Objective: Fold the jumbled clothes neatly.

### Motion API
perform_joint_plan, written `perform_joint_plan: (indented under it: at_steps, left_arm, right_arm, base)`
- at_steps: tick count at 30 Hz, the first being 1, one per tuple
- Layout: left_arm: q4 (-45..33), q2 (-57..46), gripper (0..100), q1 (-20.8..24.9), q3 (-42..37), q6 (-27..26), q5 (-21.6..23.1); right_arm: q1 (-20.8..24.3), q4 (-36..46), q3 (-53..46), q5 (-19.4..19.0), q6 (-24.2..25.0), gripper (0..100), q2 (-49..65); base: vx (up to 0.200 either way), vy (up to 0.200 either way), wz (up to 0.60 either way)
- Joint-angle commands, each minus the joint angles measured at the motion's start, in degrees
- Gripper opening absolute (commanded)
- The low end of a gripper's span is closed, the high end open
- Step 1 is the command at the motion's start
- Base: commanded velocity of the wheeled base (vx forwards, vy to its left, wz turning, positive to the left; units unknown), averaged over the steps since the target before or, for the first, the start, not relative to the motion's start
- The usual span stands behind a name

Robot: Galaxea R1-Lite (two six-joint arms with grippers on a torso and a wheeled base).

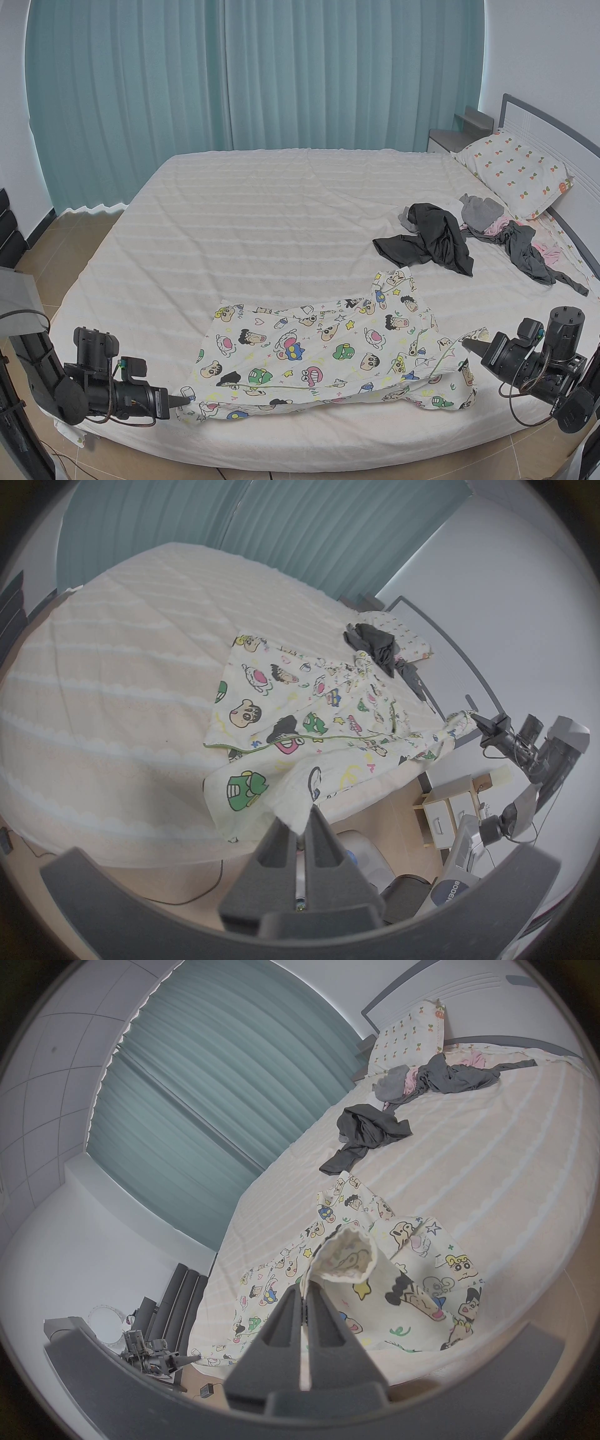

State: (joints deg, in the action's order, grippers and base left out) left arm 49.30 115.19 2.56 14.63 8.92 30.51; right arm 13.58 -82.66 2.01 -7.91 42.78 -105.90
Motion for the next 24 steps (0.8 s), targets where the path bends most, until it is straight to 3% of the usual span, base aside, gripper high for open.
perform_joint_plan:
  at_steps: [1,4,13,17,24]
  left_arm:
    - [-4.56,2.23,0,0.60,8.49,4.88,-0.72]
    - [-7.20,3.02,0,1.66,12.44,7.34,-2.65]
    - [-12.65,10.14,0,3.77,20.62,7.42,-7.49]
    - [-13.09,14.19,0,3.77,24.75,7.51,-10.83]
    - [-13.26,15.59,0,3.94,27.65,7.69,-11.27]
  right_arm:
    - [-0.31,0.05,4.05,0.00,-0.41,0,-6.51]
    - [-0.66,0.05,6.87,0.09,-0.77,0,-9.68]
    - [-1.36,0.66,13.37,0.09,-1.73,0,-15.48]
    - [-1.54,4.97,17.06,0.18,-2.26,0,-15.65]
    - [-1.80,9.36,20.84,0.27,-2.87,0,-15.57]
  base:
    - [0.000,0.000,0.00]
    - [0.000,0.000,0.00]
    - [0.000,0.000,0.00]
    - [0.000,0.000,0.00]
    - [0.000,0.000,0.00]
